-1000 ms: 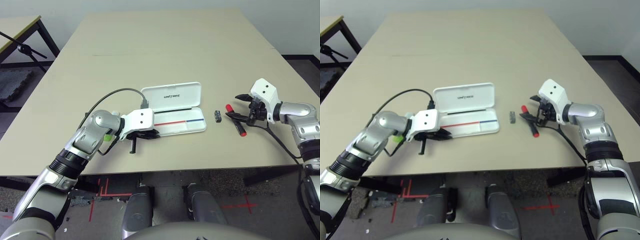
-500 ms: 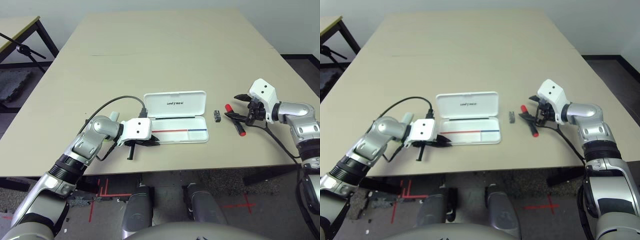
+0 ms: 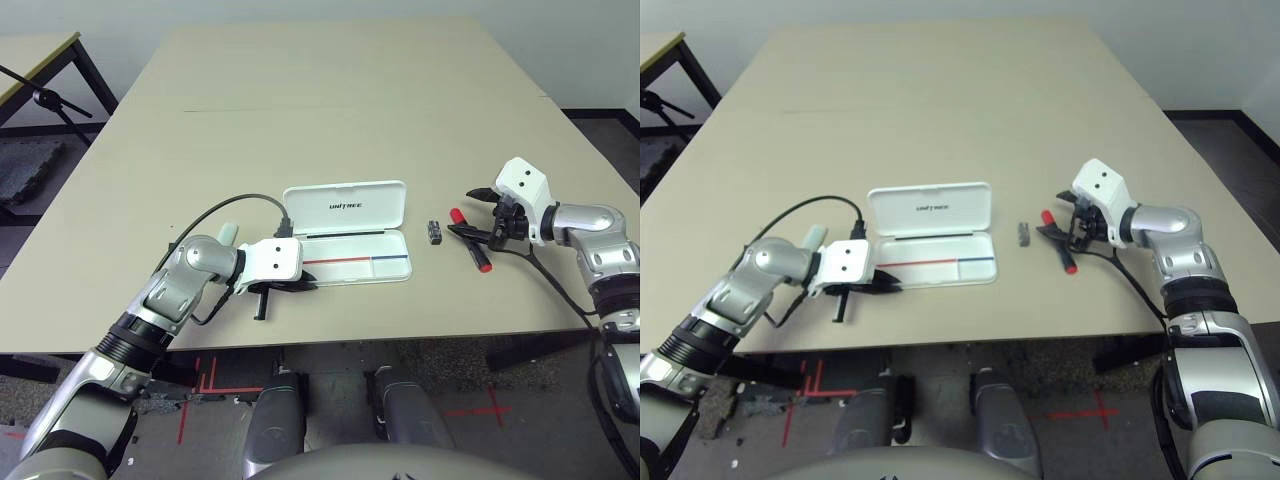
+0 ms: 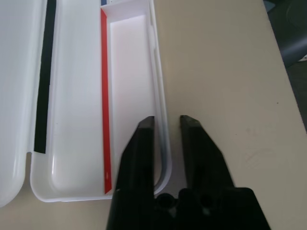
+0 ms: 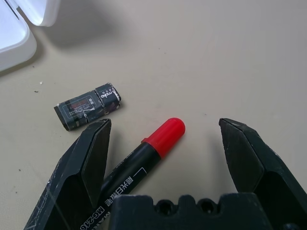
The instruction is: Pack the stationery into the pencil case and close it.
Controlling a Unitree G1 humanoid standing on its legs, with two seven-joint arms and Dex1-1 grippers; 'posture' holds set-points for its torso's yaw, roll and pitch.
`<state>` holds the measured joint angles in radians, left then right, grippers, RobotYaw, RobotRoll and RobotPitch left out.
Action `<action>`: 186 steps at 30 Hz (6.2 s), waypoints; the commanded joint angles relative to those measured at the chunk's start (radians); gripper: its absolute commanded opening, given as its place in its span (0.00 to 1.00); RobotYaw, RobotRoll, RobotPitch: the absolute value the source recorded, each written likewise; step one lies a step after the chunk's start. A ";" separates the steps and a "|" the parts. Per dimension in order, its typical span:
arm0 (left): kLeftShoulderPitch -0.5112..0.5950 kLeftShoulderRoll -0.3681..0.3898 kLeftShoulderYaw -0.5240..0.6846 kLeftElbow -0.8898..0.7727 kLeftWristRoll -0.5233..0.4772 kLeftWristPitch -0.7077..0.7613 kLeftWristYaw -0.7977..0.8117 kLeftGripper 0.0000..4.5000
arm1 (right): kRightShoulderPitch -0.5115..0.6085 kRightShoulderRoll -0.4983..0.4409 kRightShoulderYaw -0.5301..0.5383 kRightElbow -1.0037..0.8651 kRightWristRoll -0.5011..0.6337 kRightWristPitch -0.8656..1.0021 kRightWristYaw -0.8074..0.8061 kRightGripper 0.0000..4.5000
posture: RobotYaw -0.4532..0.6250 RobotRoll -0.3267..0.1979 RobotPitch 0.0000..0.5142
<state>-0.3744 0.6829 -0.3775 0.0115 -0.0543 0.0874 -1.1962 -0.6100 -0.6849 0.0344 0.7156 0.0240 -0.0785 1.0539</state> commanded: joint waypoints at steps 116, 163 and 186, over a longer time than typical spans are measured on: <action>-0.009 0.094 0.166 -0.281 -0.158 0.163 0.026 1.00 | -0.040 -0.297 0.235 -0.879 0.158 0.616 0.193 0.11 | 0.43 0.62 0.21; 0.023 0.100 0.174 -0.312 -0.132 0.184 0.055 1.00 | -0.103 0.132 0.273 -0.760 0.126 0.647 0.158 0.99 | 0.48 0.62 0.20; 0.045 0.151 0.257 -0.318 -0.117 0.501 0.227 1.00 | 0.151 -0.197 0.003 -1.007 0.511 0.844 0.240 0.99 | 0.49 0.62 0.20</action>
<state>-0.3256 0.8190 -0.1475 -0.3005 -0.1876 0.4865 -1.0164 -0.4761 -0.8868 0.0211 -0.2724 0.5356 0.7777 1.3043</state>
